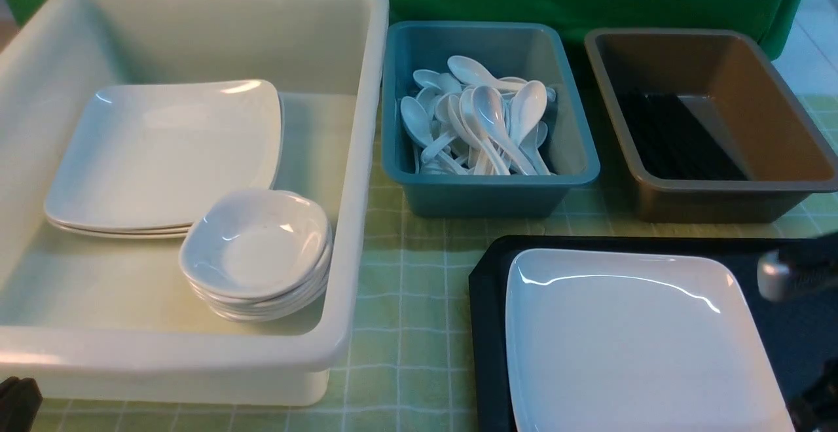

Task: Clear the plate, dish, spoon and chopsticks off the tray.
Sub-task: Use the right arm to grab a small plate from the dinner plate

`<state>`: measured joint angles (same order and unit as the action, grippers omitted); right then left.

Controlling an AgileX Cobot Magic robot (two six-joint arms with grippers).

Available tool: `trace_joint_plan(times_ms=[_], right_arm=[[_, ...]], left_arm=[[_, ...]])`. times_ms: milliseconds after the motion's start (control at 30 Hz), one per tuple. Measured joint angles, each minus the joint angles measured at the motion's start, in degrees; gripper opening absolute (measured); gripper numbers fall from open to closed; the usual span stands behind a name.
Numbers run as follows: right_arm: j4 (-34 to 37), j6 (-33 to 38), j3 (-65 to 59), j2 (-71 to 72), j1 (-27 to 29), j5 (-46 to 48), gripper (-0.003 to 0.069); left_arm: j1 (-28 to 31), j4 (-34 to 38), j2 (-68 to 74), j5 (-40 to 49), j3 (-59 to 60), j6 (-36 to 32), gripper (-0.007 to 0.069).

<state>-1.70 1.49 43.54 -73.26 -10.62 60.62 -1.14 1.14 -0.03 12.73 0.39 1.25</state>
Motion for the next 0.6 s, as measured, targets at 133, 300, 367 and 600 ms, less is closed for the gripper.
trace_joint_plan(times_ms=[133, 300, 367, 600], right_arm=[[-1.3, 1.4, -8.8, -1.2, 0.6, -6.8, 0.0285], [-4.2, 1.7, -10.6, -1.3, 0.6, -11.8, 0.0347], [-5.3, 1.9, -10.6, -1.6, 0.6, -13.0, 0.0346], [-9.7, 2.3, -10.6, -6.6, 0.6, -13.8, 0.0312]], left_arm=[[0.0, 0.0, 0.0, 0.0, 0.0, 0.0, -0.0002], [0.0, 0.0, 0.0, 0.0, 0.0, 0.0, -0.0002], [0.0, 0.0, 0.0, 0.0, 0.0, 0.0, -0.0002], [0.0, 0.0, 0.0, 0.0, 0.0, 0.0, -0.0002]])
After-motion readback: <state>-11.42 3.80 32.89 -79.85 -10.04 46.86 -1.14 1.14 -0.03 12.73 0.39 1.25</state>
